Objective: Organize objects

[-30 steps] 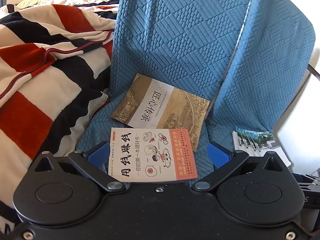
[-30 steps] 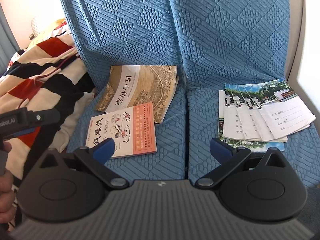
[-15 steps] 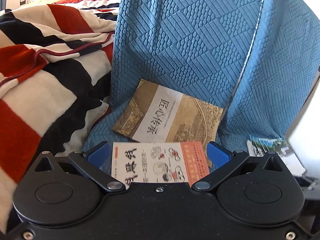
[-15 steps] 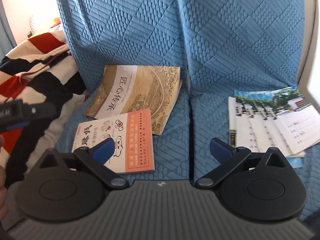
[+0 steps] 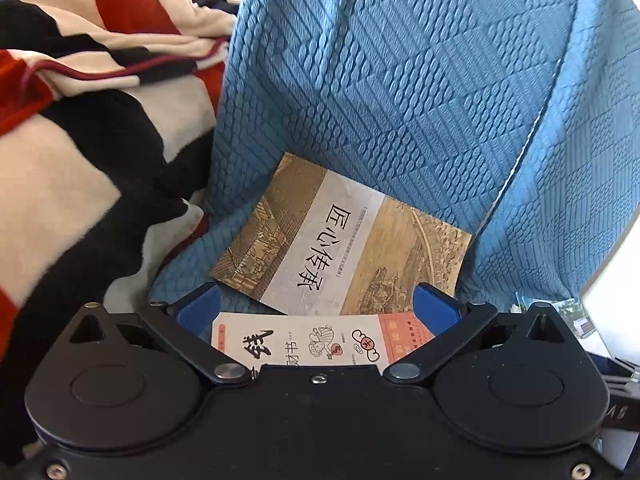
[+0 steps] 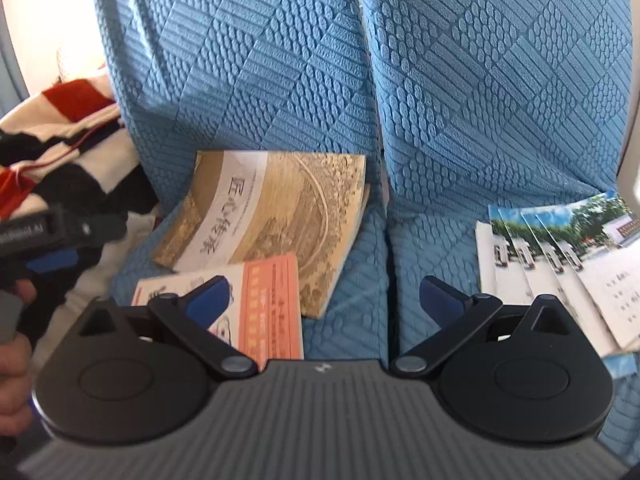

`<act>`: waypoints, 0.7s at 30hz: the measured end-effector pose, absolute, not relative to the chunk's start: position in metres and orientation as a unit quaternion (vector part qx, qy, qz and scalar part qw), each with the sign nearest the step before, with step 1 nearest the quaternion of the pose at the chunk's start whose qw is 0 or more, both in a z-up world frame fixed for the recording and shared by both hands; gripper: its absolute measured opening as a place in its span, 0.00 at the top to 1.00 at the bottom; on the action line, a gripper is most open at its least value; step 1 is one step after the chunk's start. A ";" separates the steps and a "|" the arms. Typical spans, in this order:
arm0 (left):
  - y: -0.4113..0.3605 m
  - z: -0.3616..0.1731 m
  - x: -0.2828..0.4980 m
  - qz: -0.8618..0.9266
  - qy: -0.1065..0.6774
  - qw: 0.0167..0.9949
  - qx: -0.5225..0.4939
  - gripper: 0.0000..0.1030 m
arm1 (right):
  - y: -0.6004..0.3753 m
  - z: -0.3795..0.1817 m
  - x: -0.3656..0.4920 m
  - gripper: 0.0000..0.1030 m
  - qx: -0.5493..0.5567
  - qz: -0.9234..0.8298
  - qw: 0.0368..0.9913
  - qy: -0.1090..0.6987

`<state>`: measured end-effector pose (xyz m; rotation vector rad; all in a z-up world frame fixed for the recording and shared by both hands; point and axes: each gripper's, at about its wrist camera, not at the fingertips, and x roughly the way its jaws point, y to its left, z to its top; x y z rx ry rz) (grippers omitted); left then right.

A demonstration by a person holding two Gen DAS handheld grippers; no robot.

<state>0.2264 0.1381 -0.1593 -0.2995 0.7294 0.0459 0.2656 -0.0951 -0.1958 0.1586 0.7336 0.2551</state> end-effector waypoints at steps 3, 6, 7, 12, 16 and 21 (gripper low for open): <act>0.142 -0.167 0.244 0.019 0.363 0.919 -0.154 0.02 | -0.099 -0.200 0.280 0.00 0.102 0.130 0.918 0.360; 0.152 -0.176 0.261 0.012 0.367 0.915 -0.170 0.04 | -0.101 -0.205 0.293 0.02 0.116 0.146 0.915 0.358; 0.156 -0.180 0.268 0.013 0.369 0.912 -0.176 0.04 | -0.102 -0.206 0.297 0.04 0.119 0.148 0.913 0.360; 0.178 -0.199 0.299 0.020 0.394 0.898 -0.193 0.07 | -0.100 -0.218 0.321 0.07 0.125 0.147 0.910 0.368; 0.192 -0.215 0.324 0.020 0.414 0.890 -0.190 0.08 | -0.096 -0.229 0.343 0.17 0.129 0.153 0.902 0.382; 0.202 -0.232 0.352 0.015 0.432 0.883 -0.181 0.09 | -0.094 -0.244 0.366 0.22 0.123 0.148 0.904 0.381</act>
